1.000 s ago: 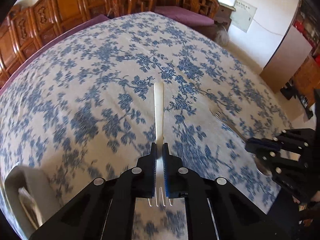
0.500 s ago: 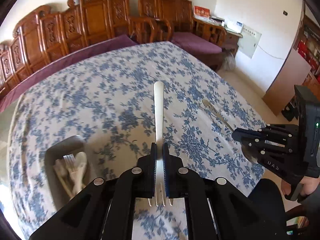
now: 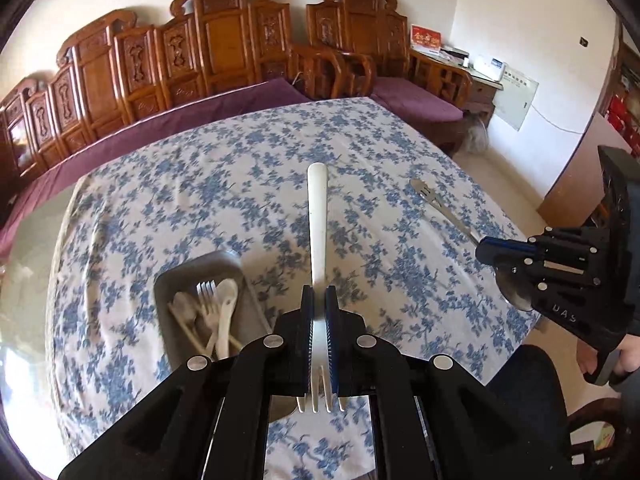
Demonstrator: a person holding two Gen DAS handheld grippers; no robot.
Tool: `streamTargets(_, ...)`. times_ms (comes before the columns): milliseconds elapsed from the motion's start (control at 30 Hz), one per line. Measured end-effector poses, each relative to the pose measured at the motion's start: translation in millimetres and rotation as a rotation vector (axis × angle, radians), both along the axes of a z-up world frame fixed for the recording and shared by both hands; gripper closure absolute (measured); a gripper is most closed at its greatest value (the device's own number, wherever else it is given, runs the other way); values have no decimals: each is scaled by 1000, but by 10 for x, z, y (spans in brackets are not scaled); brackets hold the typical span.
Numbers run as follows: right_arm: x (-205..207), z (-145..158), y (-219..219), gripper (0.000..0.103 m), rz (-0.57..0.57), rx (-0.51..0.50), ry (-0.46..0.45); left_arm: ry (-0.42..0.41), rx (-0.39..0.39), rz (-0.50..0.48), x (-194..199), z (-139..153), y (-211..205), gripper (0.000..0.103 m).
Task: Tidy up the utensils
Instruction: 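Carry the white plastic fork into the grey tray with the left tool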
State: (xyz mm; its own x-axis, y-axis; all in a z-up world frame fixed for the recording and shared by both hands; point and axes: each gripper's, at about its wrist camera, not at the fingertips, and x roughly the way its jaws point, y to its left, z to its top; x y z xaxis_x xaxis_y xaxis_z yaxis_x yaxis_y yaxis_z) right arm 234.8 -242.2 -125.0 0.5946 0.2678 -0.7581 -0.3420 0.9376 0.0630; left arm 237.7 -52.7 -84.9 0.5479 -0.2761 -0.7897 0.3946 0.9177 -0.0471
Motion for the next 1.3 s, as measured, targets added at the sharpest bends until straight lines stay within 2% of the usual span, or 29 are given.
streamTargets(433,88,-175,562,96,91,-14,46,93,-41,117,73,-481,645,98)
streamTargets(867,345,-358,979,96,156,3,85,171,-47,204,380,-1108,924,98)
streamTargets(1033,379,-444,1146,96,182,10,96,192,-65,243,453,-1263,1026,98)
streamTargets(1300,462,-519,1307,96,203,12,106,203,-63,252,531,-1322,1049,98)
